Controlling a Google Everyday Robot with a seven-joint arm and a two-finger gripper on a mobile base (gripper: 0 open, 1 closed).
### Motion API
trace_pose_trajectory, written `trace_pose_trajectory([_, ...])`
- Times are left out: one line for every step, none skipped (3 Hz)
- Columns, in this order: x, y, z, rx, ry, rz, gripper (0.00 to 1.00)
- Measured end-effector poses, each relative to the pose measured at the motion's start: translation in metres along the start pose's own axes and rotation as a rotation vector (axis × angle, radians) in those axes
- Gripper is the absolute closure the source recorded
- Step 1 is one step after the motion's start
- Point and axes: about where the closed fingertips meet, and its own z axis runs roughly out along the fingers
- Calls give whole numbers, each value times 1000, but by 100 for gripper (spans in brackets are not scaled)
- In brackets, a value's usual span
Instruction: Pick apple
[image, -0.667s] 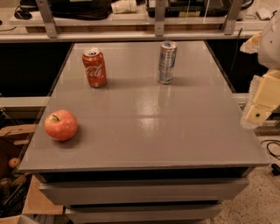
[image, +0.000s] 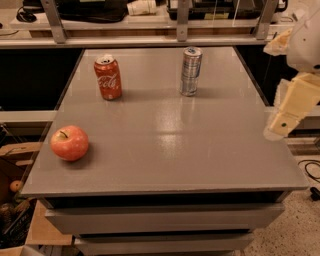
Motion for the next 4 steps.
trace_pose_trajectory([-51,-5,-3,-9,-163,-76,0])
trace_pose_trajectory([-98,-4,-1,-44,-324,-130,0])
trace_pose_trajectory([-171,18,13,-109,-458,-186,0])
trace_pose_trajectory([-172,18,13,-109,-459,-187,0])
